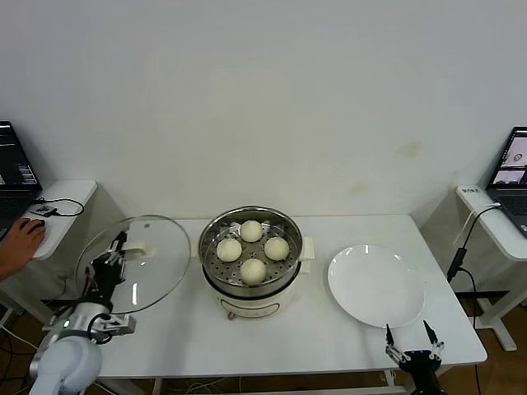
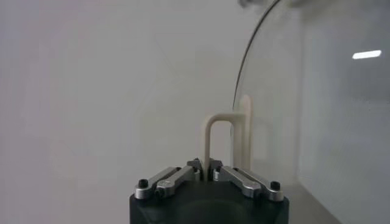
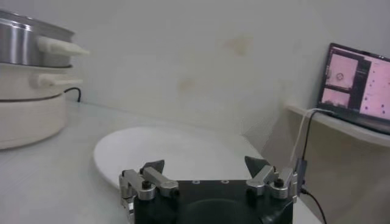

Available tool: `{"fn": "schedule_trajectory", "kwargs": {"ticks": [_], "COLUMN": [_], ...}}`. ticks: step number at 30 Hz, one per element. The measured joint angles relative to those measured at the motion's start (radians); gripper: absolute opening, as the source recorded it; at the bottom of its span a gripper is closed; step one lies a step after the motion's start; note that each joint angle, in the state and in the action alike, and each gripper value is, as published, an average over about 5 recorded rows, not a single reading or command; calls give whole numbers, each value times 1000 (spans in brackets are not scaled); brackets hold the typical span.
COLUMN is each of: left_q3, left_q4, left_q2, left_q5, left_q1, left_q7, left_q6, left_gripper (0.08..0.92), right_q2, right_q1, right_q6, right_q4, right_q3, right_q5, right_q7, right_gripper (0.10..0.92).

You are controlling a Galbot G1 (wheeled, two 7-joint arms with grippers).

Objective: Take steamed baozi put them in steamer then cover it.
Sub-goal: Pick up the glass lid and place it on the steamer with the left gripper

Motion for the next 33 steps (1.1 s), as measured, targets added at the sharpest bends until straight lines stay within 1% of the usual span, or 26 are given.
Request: {"fn": "schedule_trajectory", "kwargs": {"ticks": [7, 13, 22, 33], "left_q3": [164, 316, 479, 568], "left_q4": [-36, -31, 16, 92], "left_q2": [12, -12, -104, -239], "left_q5": [-30, -12, 91, 247], "left_q1": [-87, -195, -346, -439], "left_q7": [42, 88, 175, 265], "left_q6": [105, 195, 308, 370], "left_gripper": [143, 143, 143, 143], "right_q2": [23, 46, 57, 68], "right_q1": [11, 22, 32, 32], "right_q6": [6, 7, 14, 13], "right_q4": [-1, -8, -35, -55], "right_q3": [-38, -72, -101, -127], "right_q5": [-45, -103, -182, -235], "right_q7": [7, 19, 39, 42], "right_gripper": [823, 823, 823, 823]}}
